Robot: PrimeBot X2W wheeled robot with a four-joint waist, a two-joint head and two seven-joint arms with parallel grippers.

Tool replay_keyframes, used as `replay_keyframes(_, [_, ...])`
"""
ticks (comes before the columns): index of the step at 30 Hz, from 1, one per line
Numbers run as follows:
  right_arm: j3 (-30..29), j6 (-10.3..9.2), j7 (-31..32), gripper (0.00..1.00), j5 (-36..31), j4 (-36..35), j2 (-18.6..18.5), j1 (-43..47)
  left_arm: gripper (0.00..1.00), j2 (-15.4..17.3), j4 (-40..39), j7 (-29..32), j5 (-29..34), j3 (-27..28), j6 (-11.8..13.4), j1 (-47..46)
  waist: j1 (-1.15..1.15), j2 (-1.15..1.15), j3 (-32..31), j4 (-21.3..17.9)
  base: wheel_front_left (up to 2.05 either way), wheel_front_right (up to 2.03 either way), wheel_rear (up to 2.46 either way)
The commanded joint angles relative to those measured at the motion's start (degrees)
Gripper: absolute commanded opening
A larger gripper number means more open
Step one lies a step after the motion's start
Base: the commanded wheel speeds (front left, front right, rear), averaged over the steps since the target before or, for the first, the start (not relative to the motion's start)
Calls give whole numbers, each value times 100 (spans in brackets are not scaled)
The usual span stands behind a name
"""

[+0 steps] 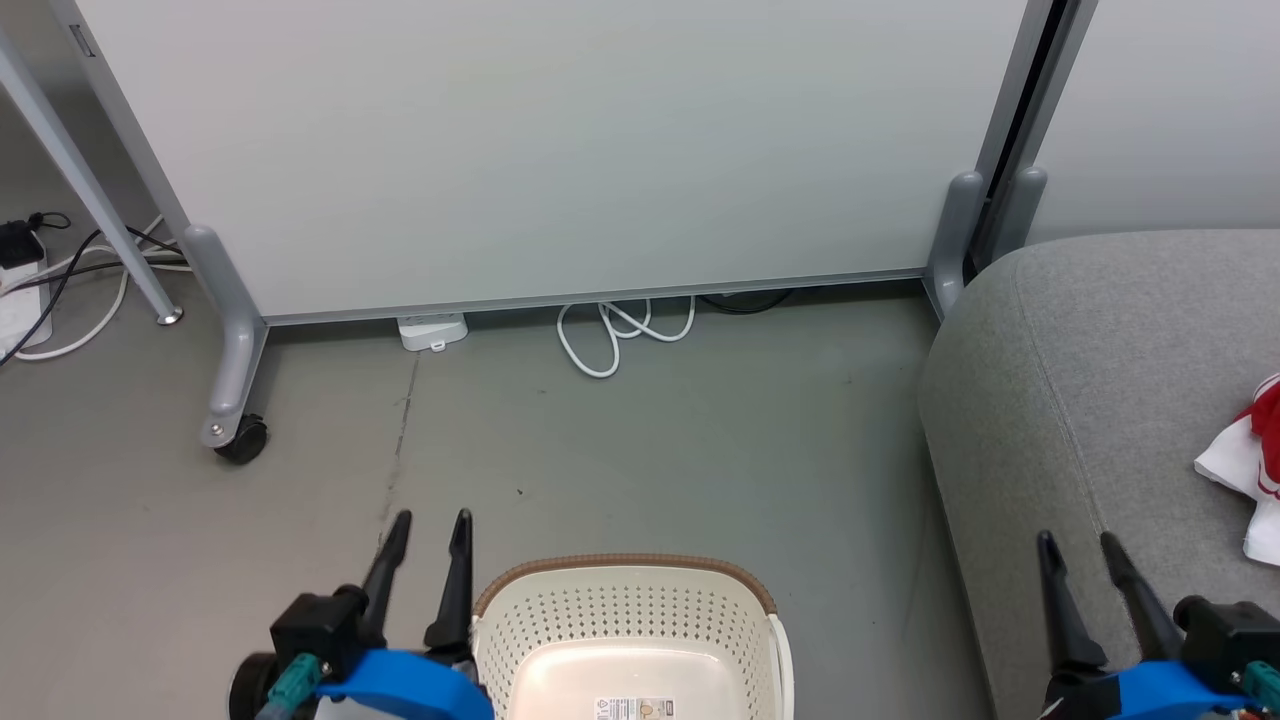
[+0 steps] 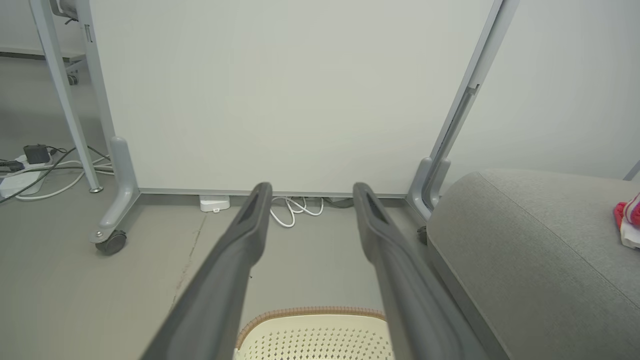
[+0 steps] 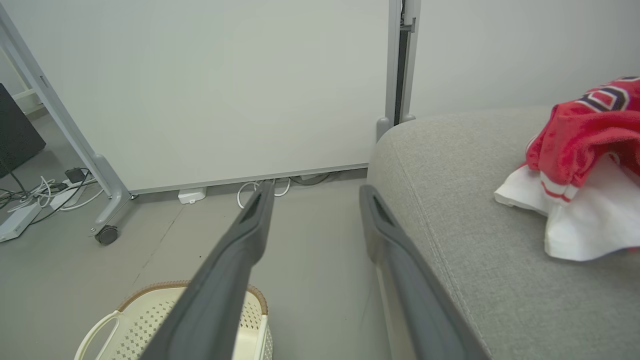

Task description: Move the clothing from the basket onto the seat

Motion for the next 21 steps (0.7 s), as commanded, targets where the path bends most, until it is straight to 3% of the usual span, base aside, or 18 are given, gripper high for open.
replay_keyframes(1, [0,0,2,0,6,43,1,1,0,1,32,5,-2,-5,0,13,0,-1,-1,-1,0,0,0])
replay_keyframes(10, [8,0,10,0,38,539,73,72,0,2,467,38,-27,-51,0,455,1,-1,-3,-5,0,0,0])
replay_keyframes(21, [21,0,210,0,1240,535,66,-75,0,31,289,311,-1172,144,-6,372,0,-1,-1,-36,0,0,0])
